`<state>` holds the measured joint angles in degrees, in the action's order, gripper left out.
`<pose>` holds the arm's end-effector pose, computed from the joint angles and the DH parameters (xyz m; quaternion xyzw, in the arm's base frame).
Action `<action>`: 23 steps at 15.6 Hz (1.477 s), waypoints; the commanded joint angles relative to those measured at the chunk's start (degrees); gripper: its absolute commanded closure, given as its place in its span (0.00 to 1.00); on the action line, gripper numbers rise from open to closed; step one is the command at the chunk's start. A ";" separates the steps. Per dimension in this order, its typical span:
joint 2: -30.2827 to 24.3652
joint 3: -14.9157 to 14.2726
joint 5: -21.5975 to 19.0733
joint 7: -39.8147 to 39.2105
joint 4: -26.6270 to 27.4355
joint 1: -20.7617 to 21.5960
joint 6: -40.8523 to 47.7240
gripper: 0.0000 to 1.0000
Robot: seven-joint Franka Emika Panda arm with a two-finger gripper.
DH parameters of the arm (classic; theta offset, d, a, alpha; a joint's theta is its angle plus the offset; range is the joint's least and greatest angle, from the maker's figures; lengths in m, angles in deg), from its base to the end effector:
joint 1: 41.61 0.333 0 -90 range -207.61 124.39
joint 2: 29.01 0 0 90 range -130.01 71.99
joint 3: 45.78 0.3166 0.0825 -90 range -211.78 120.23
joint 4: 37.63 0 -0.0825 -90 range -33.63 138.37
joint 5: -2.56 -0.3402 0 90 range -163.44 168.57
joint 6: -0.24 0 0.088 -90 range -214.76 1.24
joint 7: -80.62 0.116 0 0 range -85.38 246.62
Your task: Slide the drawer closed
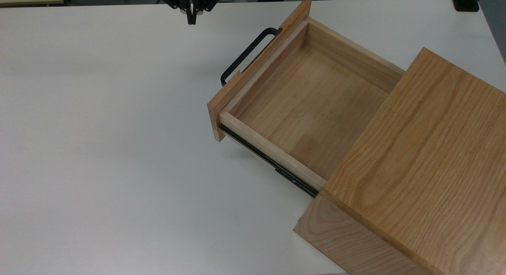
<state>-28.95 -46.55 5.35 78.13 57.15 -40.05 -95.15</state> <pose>0.5179 0.0019 0.5880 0.9992 0.0308 0.0044 0.0243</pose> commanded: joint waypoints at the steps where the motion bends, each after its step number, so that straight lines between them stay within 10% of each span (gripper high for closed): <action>1: 1.42 -0.19 -1.30 -15.48 -0.03 0.55 -0.41 1.00; 7: 5.63 0.43 -1.82 -31.25 -0.47 2.56 -0.41 1.00; 14: 7.84 0.52 -13.24 -36.35 -1.44 4.07 -6.55 1.00; 23: 13.55 1.92 -14.83 -34.43 -1.44 9.78 -29.91 1.00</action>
<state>-18.73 -45.51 -7.74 42.91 56.69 -31.64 -117.49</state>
